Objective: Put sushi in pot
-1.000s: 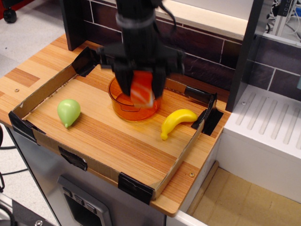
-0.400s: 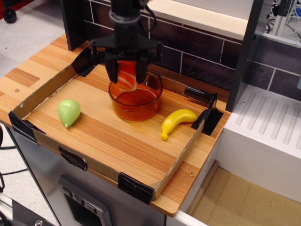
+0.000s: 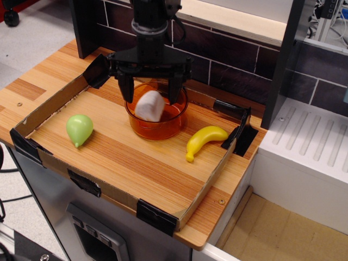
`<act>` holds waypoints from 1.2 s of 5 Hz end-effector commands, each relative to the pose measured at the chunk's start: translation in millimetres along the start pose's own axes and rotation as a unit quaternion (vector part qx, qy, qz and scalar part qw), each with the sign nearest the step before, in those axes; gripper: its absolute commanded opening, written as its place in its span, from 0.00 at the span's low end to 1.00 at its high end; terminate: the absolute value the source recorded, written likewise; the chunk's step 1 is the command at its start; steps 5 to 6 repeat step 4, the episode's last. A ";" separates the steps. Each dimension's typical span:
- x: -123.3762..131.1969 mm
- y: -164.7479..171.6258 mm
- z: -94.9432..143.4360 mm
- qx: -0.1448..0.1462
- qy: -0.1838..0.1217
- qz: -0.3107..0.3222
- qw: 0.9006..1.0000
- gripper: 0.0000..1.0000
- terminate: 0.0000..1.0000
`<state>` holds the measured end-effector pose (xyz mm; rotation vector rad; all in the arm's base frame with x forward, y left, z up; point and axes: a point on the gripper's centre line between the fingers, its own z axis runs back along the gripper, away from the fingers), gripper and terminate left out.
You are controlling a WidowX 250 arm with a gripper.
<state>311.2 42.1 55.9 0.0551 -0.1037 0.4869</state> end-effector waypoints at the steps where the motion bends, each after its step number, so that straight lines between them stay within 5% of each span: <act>1: 2.1 -6.6 65.8 -0.048 -0.037 0.007 0.998 1.00 0.00; 3: 4.0 -3.8 80.1 -0.049 -0.028 0.001 0.998 1.00 0.00; 4: 4.0 -3.8 80.1 -0.049 -0.028 0.001 0.998 1.00 1.00; 6: 4.0 -3.8 80.1 -0.049 -0.028 0.001 0.998 1.00 1.00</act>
